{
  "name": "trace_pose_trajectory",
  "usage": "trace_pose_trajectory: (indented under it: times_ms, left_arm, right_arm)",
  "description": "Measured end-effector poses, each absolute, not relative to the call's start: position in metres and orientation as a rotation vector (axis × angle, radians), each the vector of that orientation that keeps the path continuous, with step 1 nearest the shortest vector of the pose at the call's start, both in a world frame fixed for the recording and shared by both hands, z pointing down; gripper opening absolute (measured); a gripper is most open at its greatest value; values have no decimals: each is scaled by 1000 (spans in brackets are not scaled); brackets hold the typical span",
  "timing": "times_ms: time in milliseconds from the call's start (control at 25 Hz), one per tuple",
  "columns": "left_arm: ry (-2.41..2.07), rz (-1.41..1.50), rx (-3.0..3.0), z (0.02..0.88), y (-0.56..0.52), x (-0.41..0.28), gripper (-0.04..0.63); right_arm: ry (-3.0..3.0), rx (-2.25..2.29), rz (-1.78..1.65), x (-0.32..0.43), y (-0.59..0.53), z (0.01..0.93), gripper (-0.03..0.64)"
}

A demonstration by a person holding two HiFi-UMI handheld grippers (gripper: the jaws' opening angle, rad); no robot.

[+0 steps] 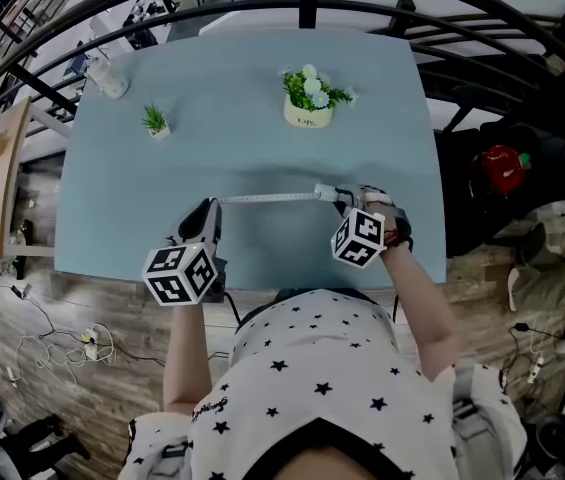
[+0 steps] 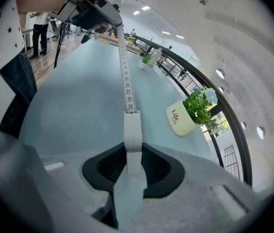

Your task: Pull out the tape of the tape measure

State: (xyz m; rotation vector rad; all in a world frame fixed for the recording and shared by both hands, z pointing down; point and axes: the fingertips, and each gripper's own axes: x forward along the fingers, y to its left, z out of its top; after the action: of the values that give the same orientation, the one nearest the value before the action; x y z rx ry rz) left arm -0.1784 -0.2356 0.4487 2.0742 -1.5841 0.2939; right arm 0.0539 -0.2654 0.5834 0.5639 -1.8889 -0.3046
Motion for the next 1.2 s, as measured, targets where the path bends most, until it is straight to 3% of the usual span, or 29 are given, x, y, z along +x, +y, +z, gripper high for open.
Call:
trace_pose_trajectory:
  times_ms: [1200]
  left_arm:
    - [-1841,315,1884,456,-231,-261,34]
  right_arm:
    - [-1762,616,-249,127,-280,599,100]
